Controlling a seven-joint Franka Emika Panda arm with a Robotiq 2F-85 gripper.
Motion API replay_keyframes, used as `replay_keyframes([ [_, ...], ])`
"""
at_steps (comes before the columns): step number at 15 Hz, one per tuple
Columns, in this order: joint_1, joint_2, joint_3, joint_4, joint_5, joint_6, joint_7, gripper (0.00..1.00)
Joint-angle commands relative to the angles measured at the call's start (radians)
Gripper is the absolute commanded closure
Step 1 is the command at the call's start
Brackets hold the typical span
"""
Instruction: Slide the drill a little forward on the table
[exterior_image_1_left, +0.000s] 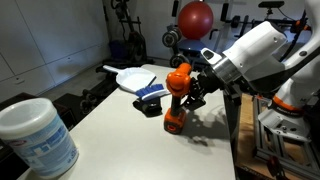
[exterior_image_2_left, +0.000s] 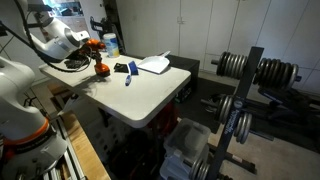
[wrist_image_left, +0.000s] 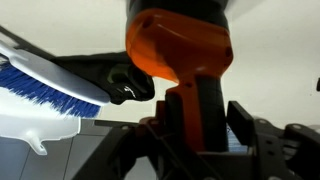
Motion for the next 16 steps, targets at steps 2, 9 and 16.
replay_keyframes([
  [2, -0.069, -0.002, 0.075, 0.001, 0.009, 0.027, 0.018, 0.44],
  [9, -0.132, -0.008, 0.137, 0.008, 0.013, 0.047, 0.017, 0.69],
  [16, -0.183, -0.011, 0.186, 0.018, 0.013, 0.053, 0.018, 0.56],
])
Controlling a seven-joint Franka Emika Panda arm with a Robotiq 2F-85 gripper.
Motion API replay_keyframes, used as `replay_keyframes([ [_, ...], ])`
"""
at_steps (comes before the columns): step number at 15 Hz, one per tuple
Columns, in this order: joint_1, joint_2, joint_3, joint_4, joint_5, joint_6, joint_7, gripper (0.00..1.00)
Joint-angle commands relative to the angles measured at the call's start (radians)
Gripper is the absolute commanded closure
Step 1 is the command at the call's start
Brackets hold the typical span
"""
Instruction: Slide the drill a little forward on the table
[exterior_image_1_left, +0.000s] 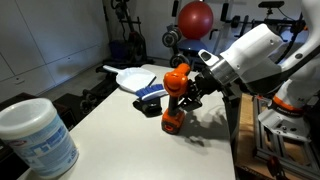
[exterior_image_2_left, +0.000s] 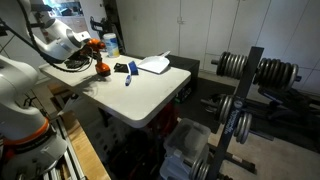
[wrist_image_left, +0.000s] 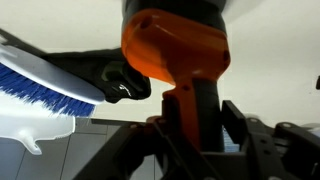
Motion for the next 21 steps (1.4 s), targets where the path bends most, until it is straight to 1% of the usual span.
replay_keyframes([
  [1, -0.043, -0.01, 0.049, -0.004, 0.012, 0.022, 0.016, 0.59],
  [8, -0.076, -0.01, 0.079, 0.001, 0.012, 0.029, 0.016, 0.61],
  [9, -0.08, -0.01, 0.084, 0.002, 0.012, 0.03, 0.016, 0.64],
  [10, -0.084, -0.01, 0.088, 0.002, 0.013, 0.03, 0.017, 0.65],
  [21, -0.121, -0.015, 0.128, 0.011, 0.016, 0.034, 0.021, 0.66],
])
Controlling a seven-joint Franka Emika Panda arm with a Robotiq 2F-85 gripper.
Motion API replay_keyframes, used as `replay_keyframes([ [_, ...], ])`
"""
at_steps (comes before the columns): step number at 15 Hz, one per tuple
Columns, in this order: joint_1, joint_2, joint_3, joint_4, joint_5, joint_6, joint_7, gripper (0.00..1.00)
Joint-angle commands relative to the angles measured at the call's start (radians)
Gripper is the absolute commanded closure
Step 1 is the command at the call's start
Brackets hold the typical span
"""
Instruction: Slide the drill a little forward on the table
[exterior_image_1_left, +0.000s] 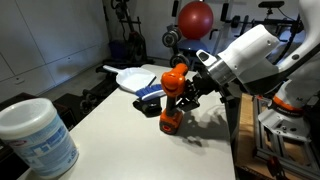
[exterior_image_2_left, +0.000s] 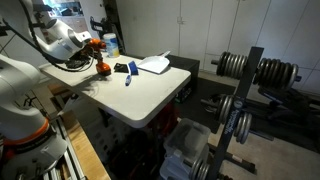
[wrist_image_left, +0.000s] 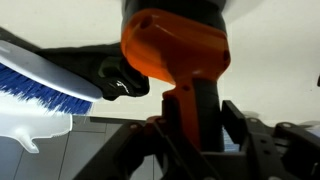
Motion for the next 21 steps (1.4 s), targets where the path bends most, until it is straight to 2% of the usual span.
replay_keyframes([
  [1, -0.029, -0.014, 0.043, -0.009, 0.016, 0.018, 0.021, 0.66],
  [16, -0.068, -0.017, 0.083, 0.0, 0.016, 0.022, 0.021, 0.64],
  [17, -0.07, -0.016, 0.085, 0.0, 0.016, 0.022, 0.021, 0.53],
  [18, -0.072, -0.015, 0.087, 0.001, 0.016, 0.02, 0.02, 0.23],
  [19, -0.072, -0.011, 0.088, 0.002, 0.017, 0.015, 0.022, 0.22],
  [21, -0.068, -0.004, 0.086, 0.002, 0.017, 0.009, 0.025, 0.08],
])
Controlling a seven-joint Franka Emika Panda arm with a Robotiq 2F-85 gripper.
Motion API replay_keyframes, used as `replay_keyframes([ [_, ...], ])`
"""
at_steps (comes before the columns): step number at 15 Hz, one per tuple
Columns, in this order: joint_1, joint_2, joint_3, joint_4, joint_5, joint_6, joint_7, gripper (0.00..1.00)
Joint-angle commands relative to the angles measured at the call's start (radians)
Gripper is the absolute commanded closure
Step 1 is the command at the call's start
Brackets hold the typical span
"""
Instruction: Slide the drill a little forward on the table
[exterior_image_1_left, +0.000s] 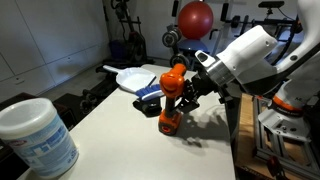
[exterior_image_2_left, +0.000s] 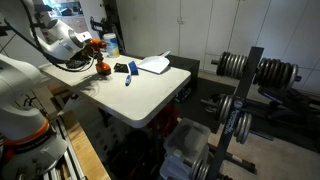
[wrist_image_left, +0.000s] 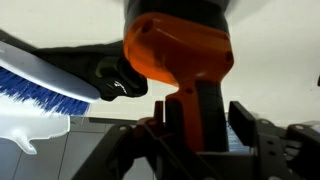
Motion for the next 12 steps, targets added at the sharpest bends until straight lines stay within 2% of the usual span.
replay_keyframes([
  [1, 0.001, 0.0, 0.022, -0.007, 0.017, -0.01, 0.027, 0.0],
  [6, 0.058, 0.044, -0.008, 0.0, 0.022, -0.072, 0.061, 0.0],
  [12, 0.221, 0.154, -0.11, 0.049, 0.069, -0.357, 0.103, 0.0],
])
